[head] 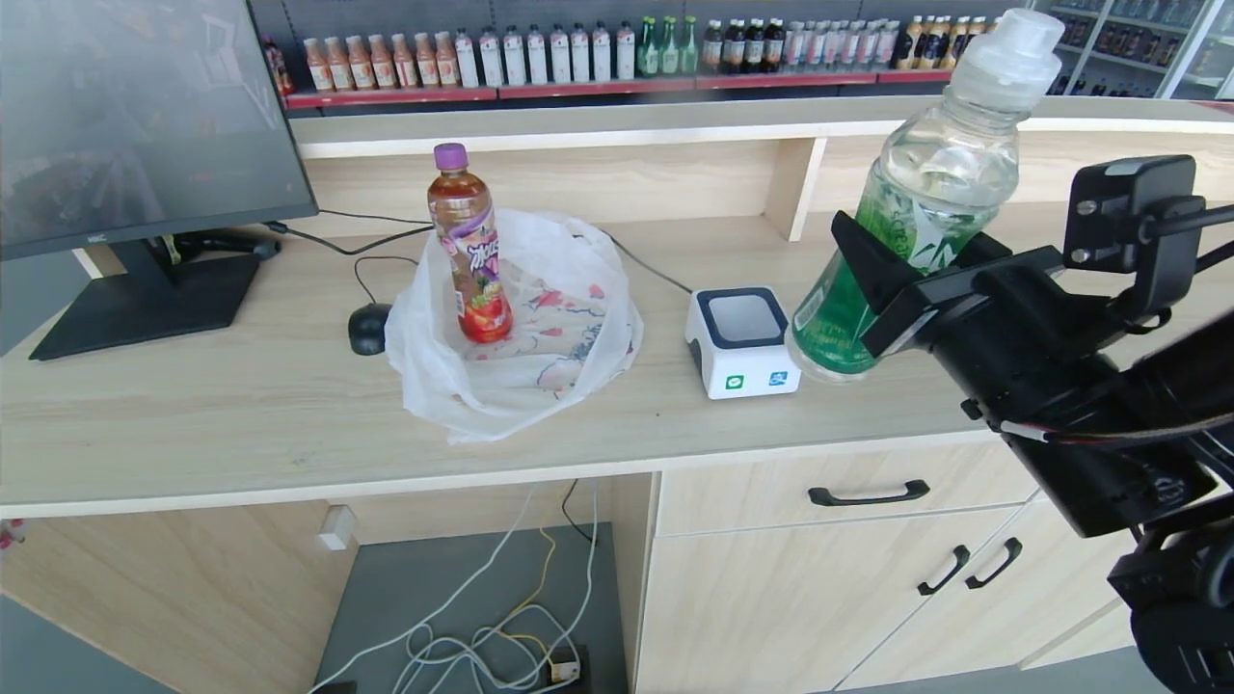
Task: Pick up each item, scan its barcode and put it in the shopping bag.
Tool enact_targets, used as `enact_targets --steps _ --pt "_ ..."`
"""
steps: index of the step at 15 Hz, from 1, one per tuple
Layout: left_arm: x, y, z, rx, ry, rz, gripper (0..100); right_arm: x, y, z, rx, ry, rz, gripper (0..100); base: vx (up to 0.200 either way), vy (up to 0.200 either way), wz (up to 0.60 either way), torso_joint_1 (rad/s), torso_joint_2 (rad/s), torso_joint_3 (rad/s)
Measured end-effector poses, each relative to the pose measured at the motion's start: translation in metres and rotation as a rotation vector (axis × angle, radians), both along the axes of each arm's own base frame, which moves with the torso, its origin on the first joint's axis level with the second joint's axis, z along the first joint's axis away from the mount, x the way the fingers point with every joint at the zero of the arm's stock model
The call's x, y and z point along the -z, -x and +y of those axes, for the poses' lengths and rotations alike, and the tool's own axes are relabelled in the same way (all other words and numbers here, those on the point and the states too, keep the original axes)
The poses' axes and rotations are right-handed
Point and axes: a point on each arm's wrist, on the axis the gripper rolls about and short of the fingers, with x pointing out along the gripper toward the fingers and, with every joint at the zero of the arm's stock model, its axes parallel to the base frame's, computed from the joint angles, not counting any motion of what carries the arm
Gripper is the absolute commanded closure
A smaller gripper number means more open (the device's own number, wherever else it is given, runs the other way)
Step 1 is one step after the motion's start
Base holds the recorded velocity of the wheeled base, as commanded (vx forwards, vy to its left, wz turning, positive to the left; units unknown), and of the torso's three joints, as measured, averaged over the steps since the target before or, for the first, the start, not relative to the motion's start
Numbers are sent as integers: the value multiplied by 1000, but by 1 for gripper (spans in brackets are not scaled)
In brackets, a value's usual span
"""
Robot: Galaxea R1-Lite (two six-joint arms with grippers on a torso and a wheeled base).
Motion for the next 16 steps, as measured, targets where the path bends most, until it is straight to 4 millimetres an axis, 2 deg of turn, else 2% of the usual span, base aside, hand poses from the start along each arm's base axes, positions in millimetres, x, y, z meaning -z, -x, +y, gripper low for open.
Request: enact_targets --steps 5,16 --pt "0 0 0 0 0 0 0 4 -6 -19 64 -6 21 100 0 0 0 0 0 0" --pt "0 0 0 0 4 0 0 -2 -12 -19 77 -15 -3 100 0 200 0 2 4 2"
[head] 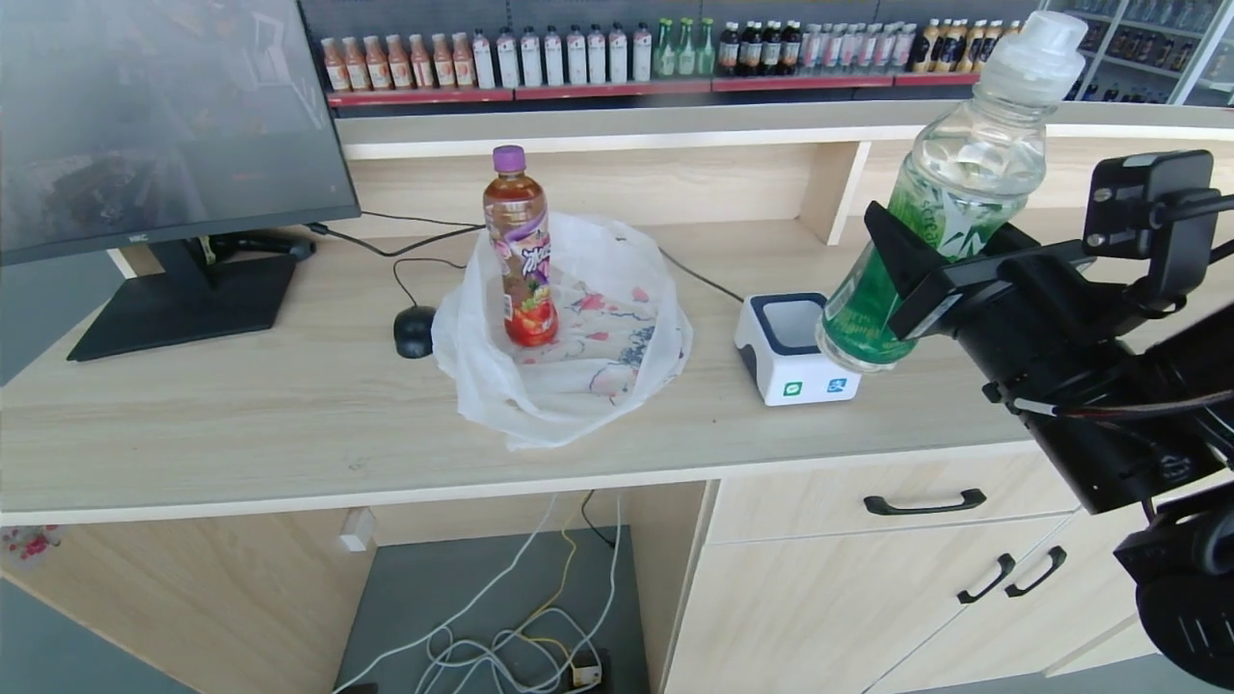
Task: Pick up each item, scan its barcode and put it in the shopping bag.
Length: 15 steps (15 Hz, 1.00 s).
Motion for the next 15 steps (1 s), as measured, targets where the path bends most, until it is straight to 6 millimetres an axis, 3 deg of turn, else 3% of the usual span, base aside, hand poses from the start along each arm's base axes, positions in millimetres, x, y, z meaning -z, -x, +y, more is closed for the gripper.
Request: enact_targets --steps 3,15 --pt "0 0 0 0 -2 0 0 0 0 0 1 1 0 100 0 200 0 4 2 -4" --pt "0 0 0 0 -3 0 0 7 -3 6 -13 12 22 100 0 0 0 0 0 0"
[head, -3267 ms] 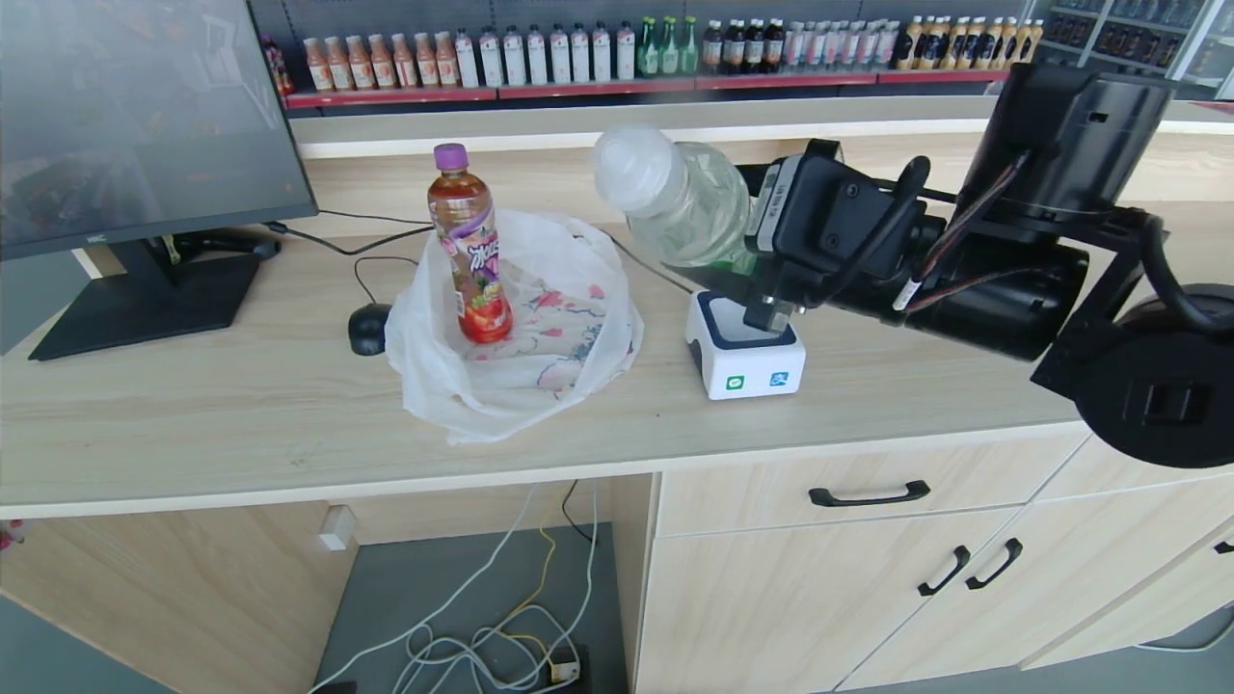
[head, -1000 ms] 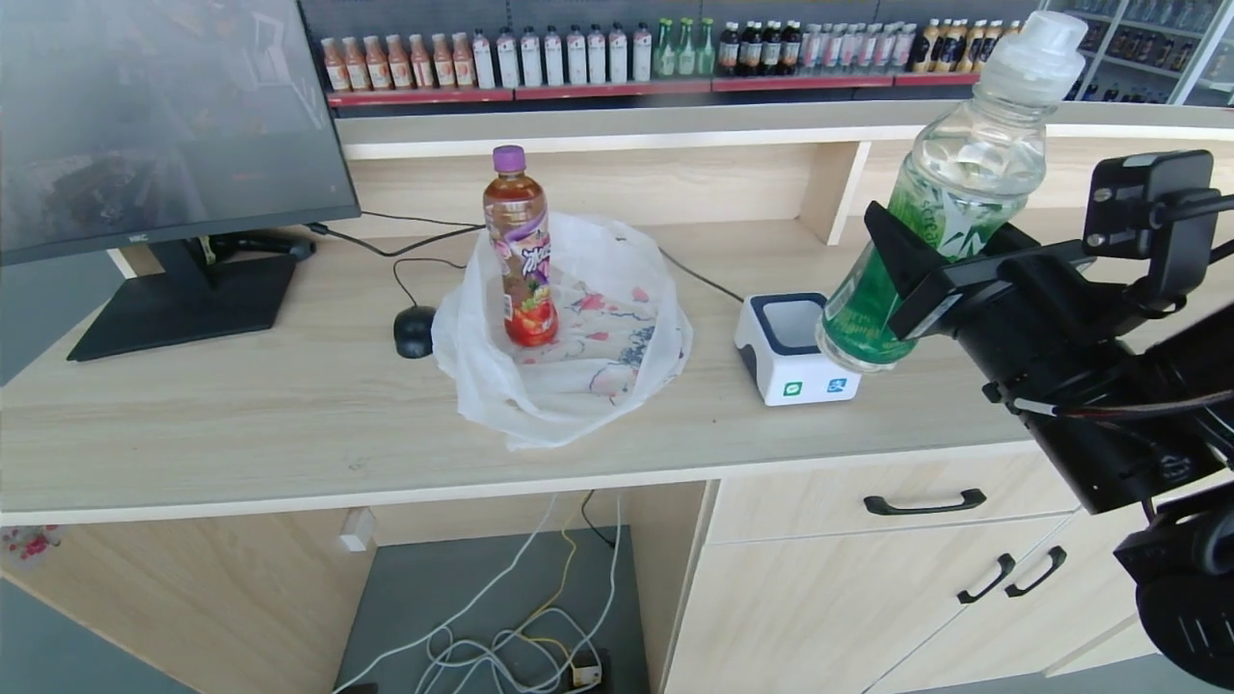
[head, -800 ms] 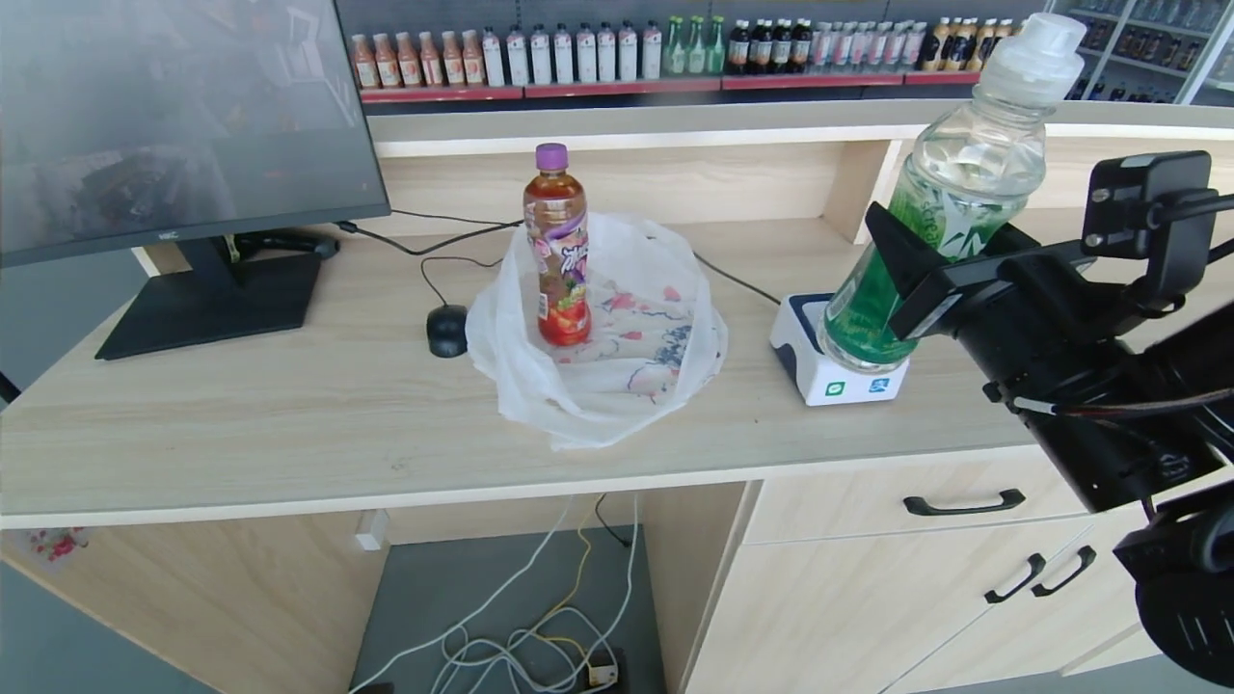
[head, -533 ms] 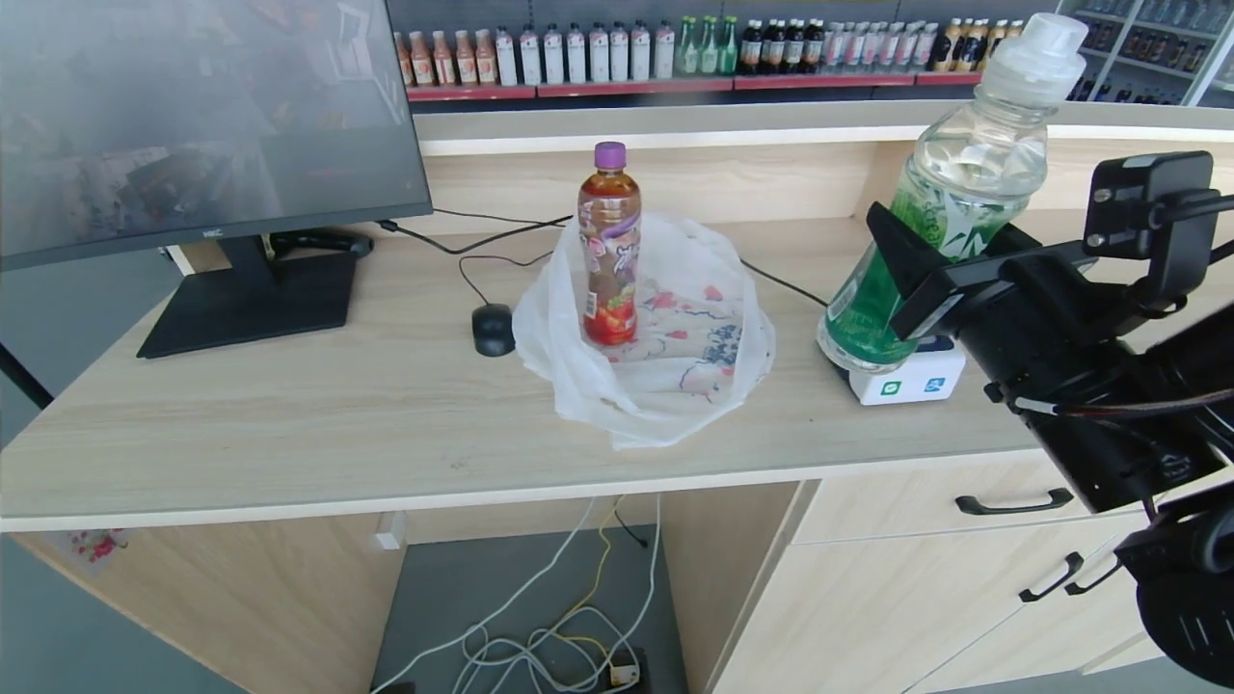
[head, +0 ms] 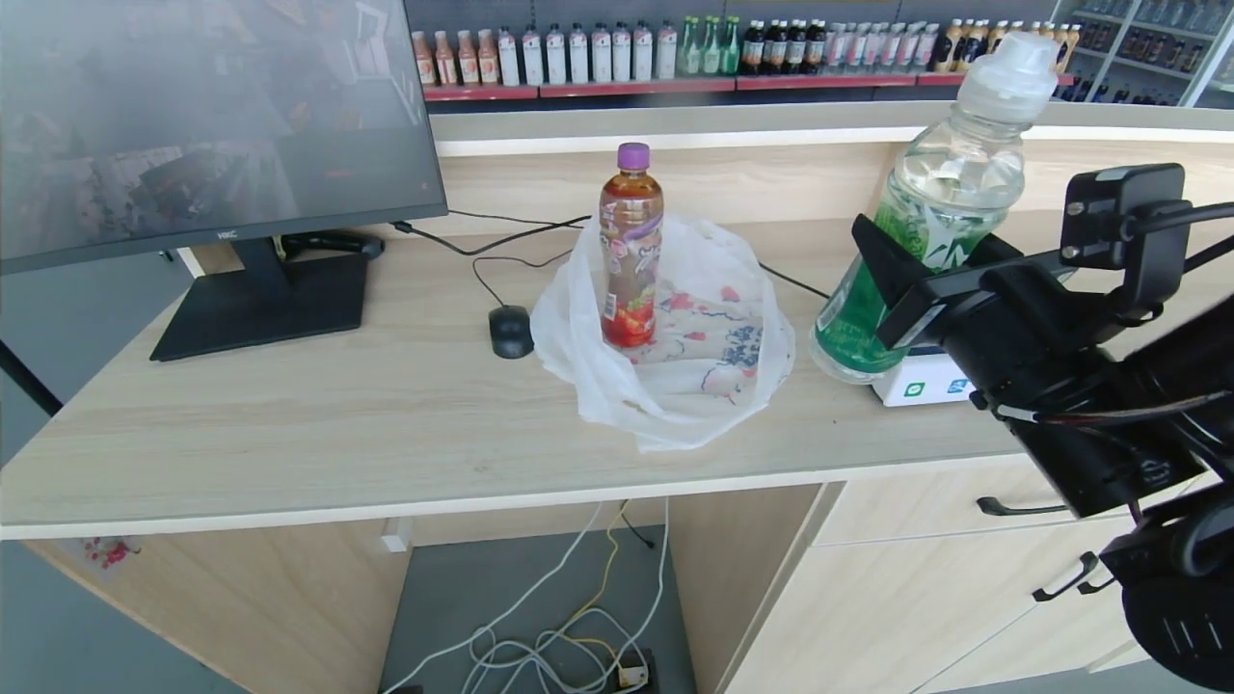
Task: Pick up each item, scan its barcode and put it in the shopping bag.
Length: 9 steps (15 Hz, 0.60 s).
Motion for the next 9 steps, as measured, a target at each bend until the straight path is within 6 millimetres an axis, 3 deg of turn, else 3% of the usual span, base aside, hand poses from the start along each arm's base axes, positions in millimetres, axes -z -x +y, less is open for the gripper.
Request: enact_targets --steps 9 --pt "0 0 0 0 0 0 0 10 -46 35 -32 -9 -6 100 0 0 0 0 0 0"
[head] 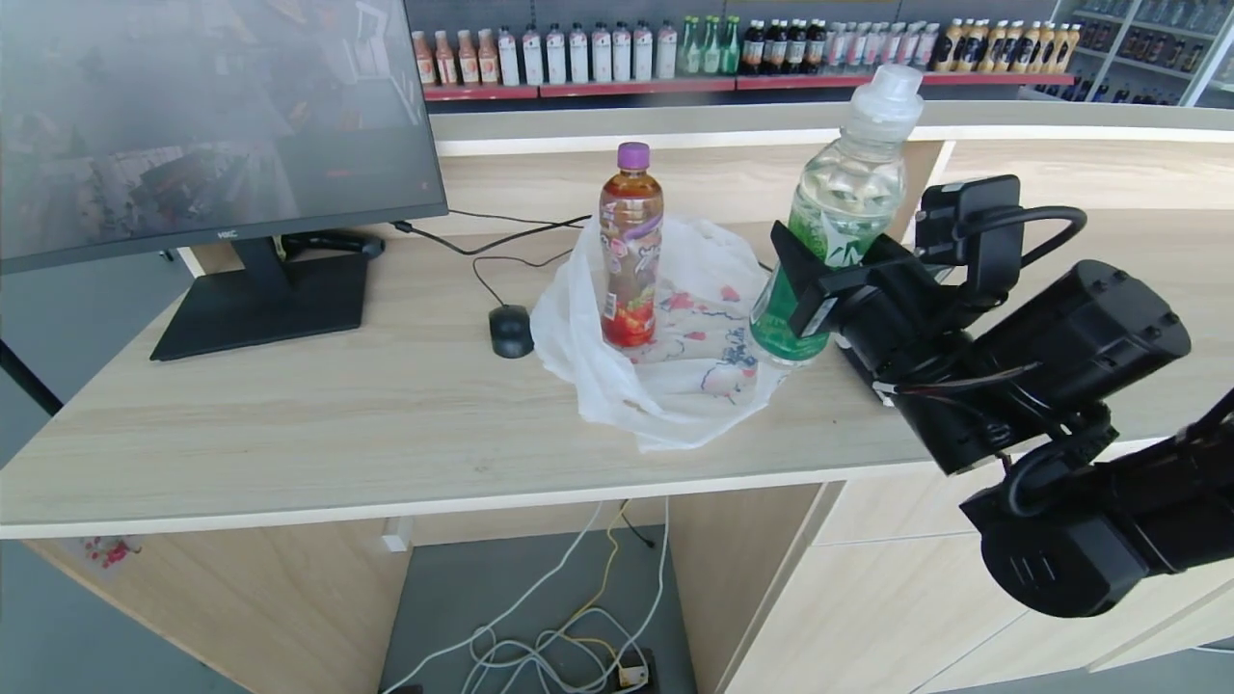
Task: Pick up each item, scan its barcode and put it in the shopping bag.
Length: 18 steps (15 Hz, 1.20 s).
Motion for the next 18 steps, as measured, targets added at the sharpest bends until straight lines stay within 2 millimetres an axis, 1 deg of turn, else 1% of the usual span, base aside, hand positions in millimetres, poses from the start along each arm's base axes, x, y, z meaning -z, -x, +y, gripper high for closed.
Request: enact_targets --steps 4,7,10,13,18 --pt "0 0 0 0 0 0 0 1 -21 13 -3 -17 -29 100 0 0 0 0 0 0" --pt "0 0 0 0 0 0 0 4 -37 28 -16 -28 -49 100 0 0 0 0 0 0" --pt "0 0 0 0 0 0 0 6 -49 34 -15 -38 -65 100 0 0 0 0 0 0" --pt "0 0 0 0 0 0 0 16 -59 37 -11 7 8 100 0 0 0 0 0 0" --pt "0 0 0 0 0 0 0 6 -73 42 -7 43 73 100 0 0 0 0 0 0"
